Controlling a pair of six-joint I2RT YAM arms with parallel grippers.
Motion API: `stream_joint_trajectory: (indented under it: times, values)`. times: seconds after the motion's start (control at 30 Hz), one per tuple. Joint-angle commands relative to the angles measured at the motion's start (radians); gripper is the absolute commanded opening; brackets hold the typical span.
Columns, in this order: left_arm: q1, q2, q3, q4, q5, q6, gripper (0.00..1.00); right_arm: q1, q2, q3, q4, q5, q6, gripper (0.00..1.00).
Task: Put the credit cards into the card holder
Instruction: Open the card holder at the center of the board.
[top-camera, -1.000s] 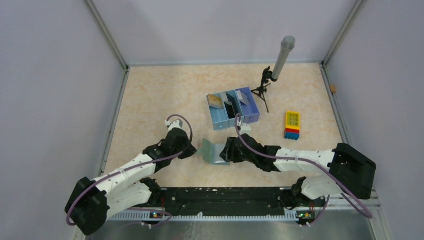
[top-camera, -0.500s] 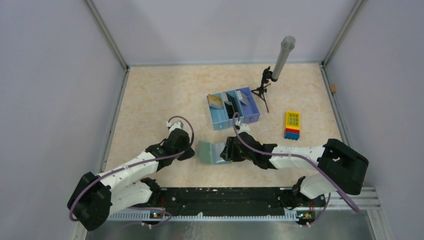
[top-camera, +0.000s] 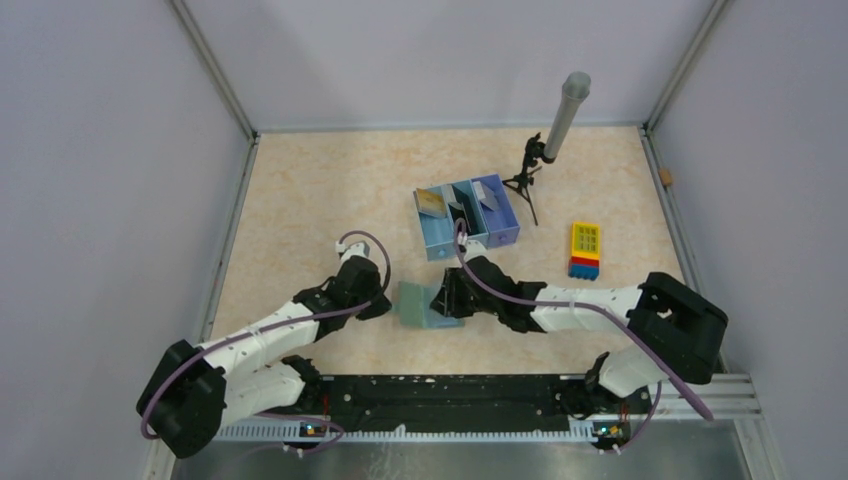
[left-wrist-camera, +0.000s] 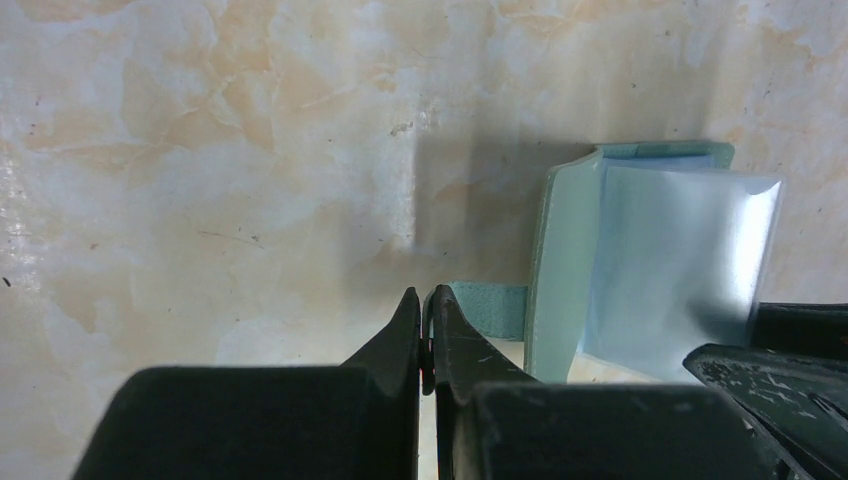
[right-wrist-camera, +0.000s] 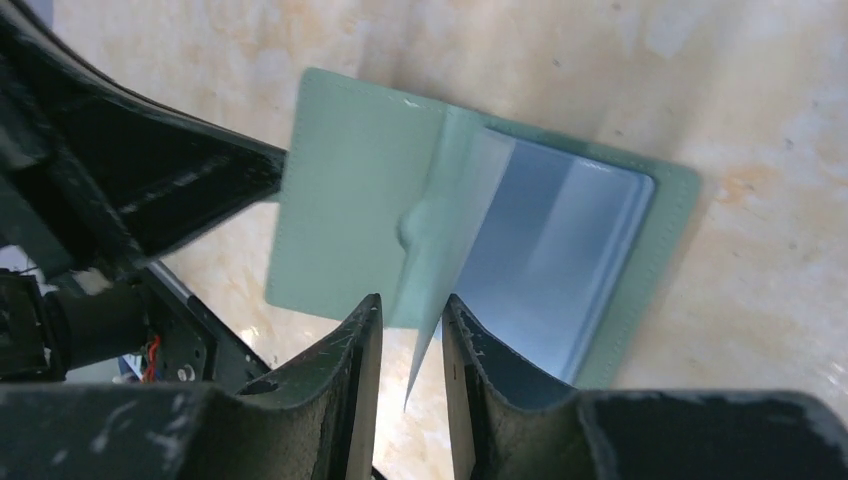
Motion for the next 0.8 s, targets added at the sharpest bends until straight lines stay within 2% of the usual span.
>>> stream_joint_trajectory:
  times: [0.0,0.53,0.77]
  values:
    - [0.005,0.029,0.029,0.037,0.032,0.025,0.00,0.044,0.020,0.114,0.011,0.033,-0.079,0.27]
    - [0.005,0.062,0.010,0.084,0.049,0.021,0.00,0.068,0.183,0.183,0.115,-0.051,-0.117,0.28]
    - [0.005,0.062,0.001,0.082,0.027,0.019,0.00,0.068,0.196,0.204,0.117,-0.075,-0.136,0.39]
